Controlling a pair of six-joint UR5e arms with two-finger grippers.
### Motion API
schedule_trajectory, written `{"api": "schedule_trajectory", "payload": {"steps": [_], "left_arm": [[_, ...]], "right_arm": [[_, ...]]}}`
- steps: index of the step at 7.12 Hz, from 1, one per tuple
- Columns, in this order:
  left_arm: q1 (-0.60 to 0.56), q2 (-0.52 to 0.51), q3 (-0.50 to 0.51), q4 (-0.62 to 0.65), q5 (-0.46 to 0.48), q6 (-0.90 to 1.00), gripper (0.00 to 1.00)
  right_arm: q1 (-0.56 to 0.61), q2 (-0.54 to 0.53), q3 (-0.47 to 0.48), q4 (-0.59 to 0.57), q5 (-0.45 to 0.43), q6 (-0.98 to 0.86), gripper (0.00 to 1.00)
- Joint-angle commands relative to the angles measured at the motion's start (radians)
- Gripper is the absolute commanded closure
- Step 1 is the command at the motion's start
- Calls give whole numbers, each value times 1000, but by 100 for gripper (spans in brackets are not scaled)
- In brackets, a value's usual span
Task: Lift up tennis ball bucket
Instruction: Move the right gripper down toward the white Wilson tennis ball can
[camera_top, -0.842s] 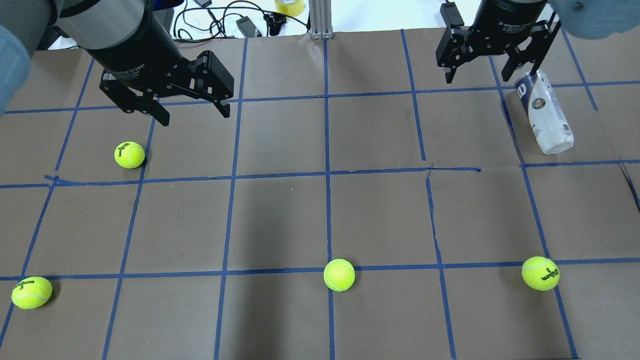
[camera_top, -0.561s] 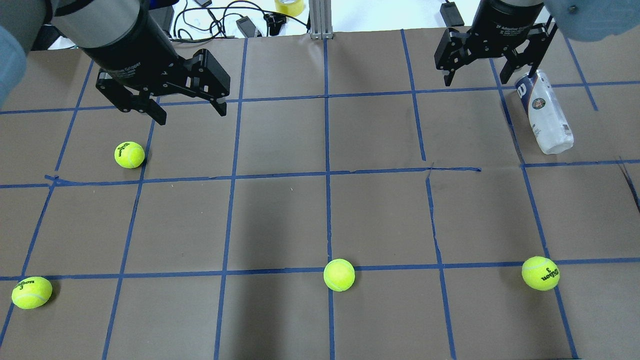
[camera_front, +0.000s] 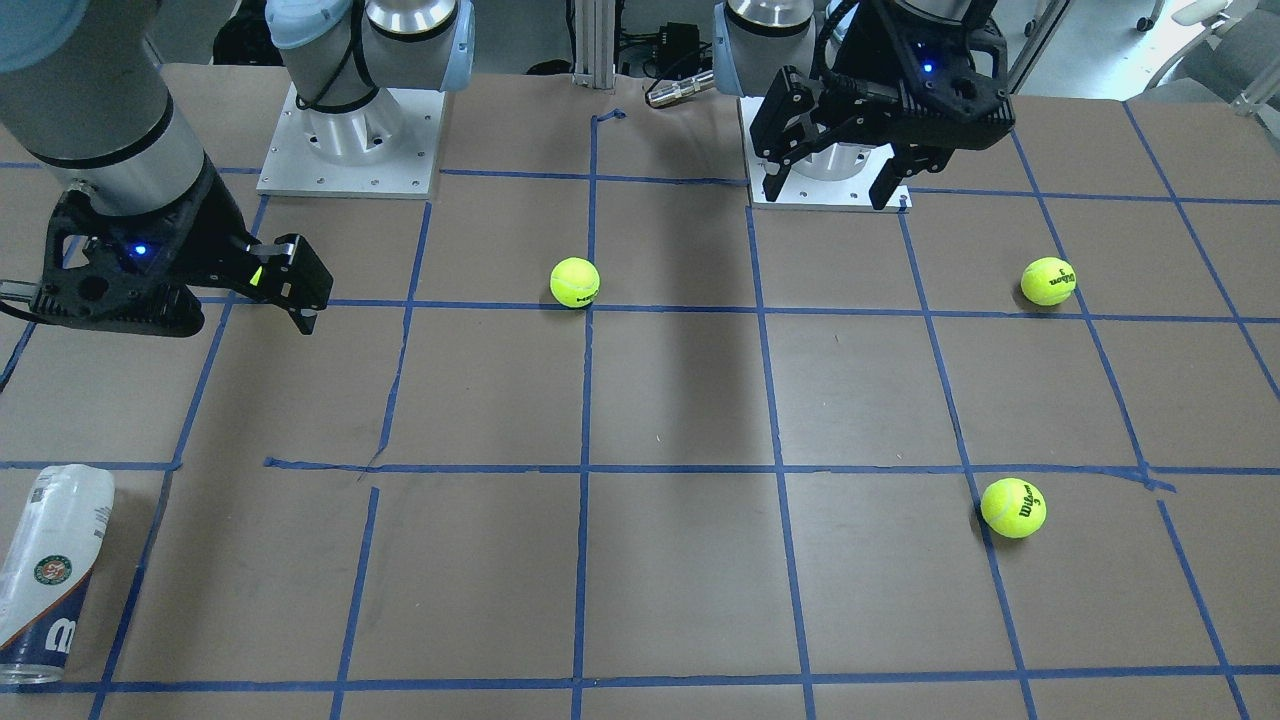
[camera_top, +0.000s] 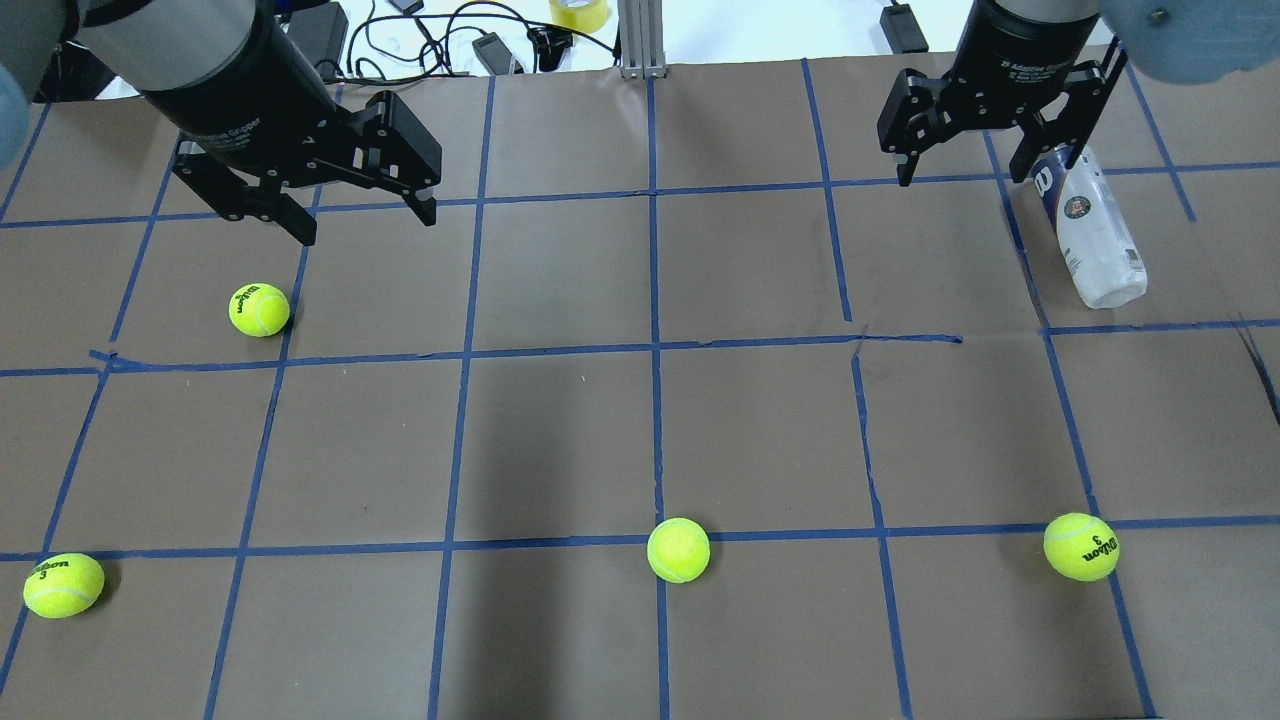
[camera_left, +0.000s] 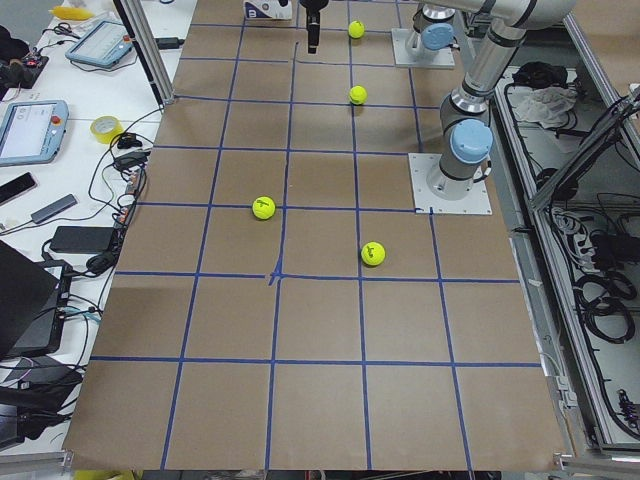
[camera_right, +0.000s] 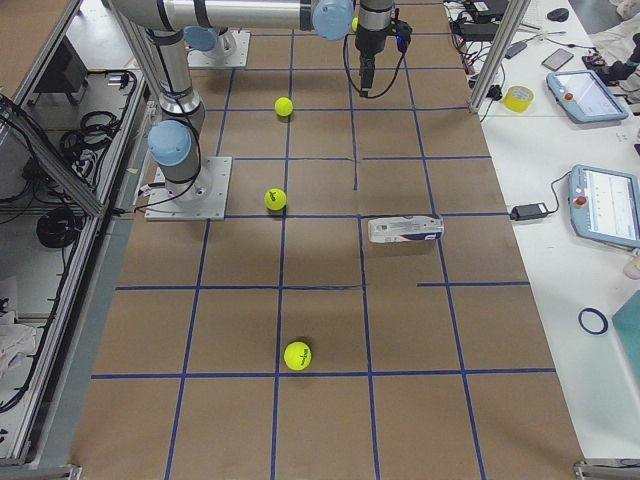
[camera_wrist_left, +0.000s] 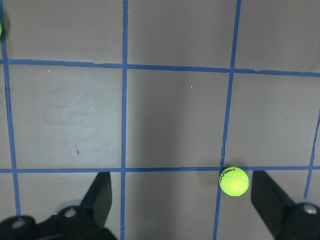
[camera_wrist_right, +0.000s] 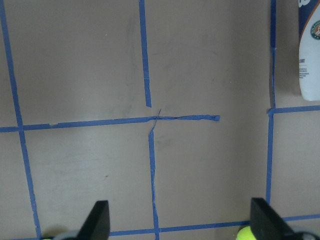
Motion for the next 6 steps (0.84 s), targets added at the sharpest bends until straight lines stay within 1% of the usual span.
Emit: {"api": "schedule_trajectory", "payload": {"steps": [1, 2, 3, 4, 5, 6], "left_arm": [[0, 1, -3, 0, 0, 4, 0], [1, 1, -3, 0, 0, 4, 0], [4, -1, -3, 0, -3, 7, 0], [4, -1, -3, 0, -2, 48, 0], [4, 1, -3, 0, 1, 105, 0], [3, -1, -1, 3, 67, 119, 0]], "right_arm": [[-72, 62, -17, -78, -4, -28, 0], [-143, 120, -25, -121, -4, -68, 0], [-190, 180, -53, -164, -10, -156, 0], [-245, 258, -105, -207, -39, -291, 0], [-293, 326, -172, -221, -41, -377, 0], [-304, 411, -259, -229, -41, -456, 0]]}}
